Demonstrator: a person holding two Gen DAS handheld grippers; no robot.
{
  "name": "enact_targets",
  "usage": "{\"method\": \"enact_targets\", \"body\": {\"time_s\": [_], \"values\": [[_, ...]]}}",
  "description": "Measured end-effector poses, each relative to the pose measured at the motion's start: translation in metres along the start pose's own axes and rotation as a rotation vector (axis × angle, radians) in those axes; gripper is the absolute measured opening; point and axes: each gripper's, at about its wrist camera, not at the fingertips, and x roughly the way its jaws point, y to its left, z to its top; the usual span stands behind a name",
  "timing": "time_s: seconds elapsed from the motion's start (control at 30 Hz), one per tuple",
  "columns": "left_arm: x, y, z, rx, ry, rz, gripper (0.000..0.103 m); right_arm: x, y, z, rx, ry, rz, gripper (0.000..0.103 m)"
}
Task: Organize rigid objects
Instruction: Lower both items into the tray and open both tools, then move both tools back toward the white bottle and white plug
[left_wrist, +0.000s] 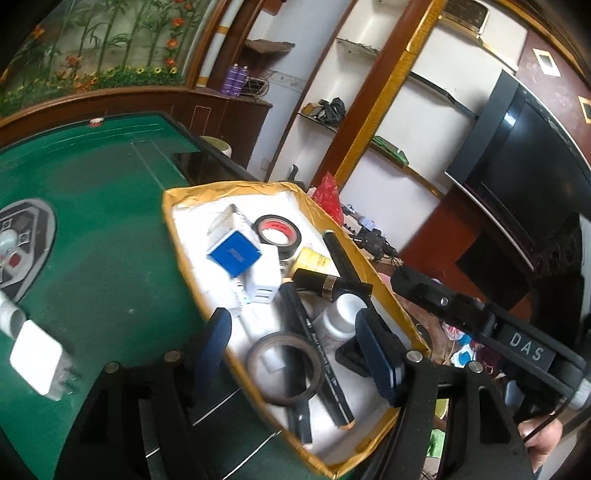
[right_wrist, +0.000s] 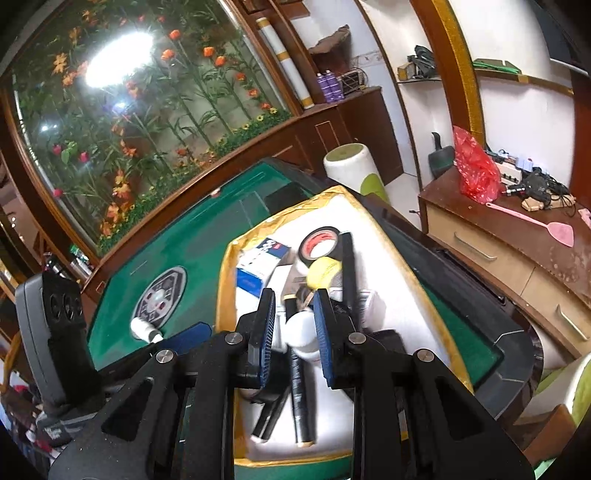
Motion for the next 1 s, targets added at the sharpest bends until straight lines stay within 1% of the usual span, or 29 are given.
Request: {"method": "enact_targets", "body": {"time_s": [0.07,0.13,0.2,0.23,0.33,0.37,0.43,0.47,0.53,0.57,0.63,0.67,0.7,0.83,0.9,1.0], "values": [[-0.011,0.009,0.002,-0.021,-0.009,0.011,0.070,0.000,0.006,-0.002,-0.013,0.006,0.013,0.027],[-0.023,0.020,0.004,-0.025,-0.015,0.035,0.070,0.001,0.011,-0.004,-0.016,0.011,0.029,0.029],[-0.034,0.031,0.007,-0.017,-0.020,0.067,0.070,0.004,0.017,-0.007,-0.025,0.025,0.047,0.029],[-0.040,0.040,0.010,-0.013,-0.023,0.084,0.070,0.004,0.021,-0.008,-0.032,0.032,0.059,0.029],[-0.057,0.071,0.022,-0.012,-0.023,0.172,0.070,0.006,0.031,-0.014,-0.054,0.047,0.079,0.029],[-0.060,0.086,0.027,-0.013,-0.001,0.192,0.070,0.006,0.034,-0.016,-0.063,0.054,0.085,0.029],[-0.063,0.116,0.037,-0.026,0.009,0.228,0.070,0.007,0.040,-0.020,-0.078,0.066,0.097,0.029],[-0.060,0.133,0.042,-0.039,0.036,0.255,0.070,0.007,0.042,-0.021,-0.083,0.070,0.100,0.029],[-0.053,0.169,0.050,-0.096,0.087,0.271,0.070,0.007,0.046,-0.025,-0.092,0.077,0.109,0.029],[-0.051,0.185,0.052,-0.134,0.093,0.302,0.070,0.006,0.048,-0.026,-0.096,0.081,0.113,0.029],[-0.043,0.210,0.053,-0.168,0.139,0.327,0.070,0.007,0.053,-0.028,-0.105,0.088,0.118,0.029],[-0.042,0.215,0.051,-0.173,0.148,0.339,0.070,0.008,0.054,-0.028,-0.108,0.092,0.118,0.029],[-0.039,0.220,0.049,-0.171,0.164,0.344,0.070,0.009,0.056,-0.029,-0.111,0.097,0.122,0.029],[-0.032,0.226,0.036,-0.167,0.217,0.325,0.070,0.012,0.062,-0.031,-0.122,0.110,0.129,0.029],[-0.037,0.224,0.026,-0.166,0.230,0.306,0.070,0.015,0.064,-0.032,-0.126,0.117,0.136,0.029],[-0.053,0.212,0.011,-0.130,0.237,0.269,0.069,0.016,0.067,-0.034,-0.135,0.124,0.150,0.029]]}}
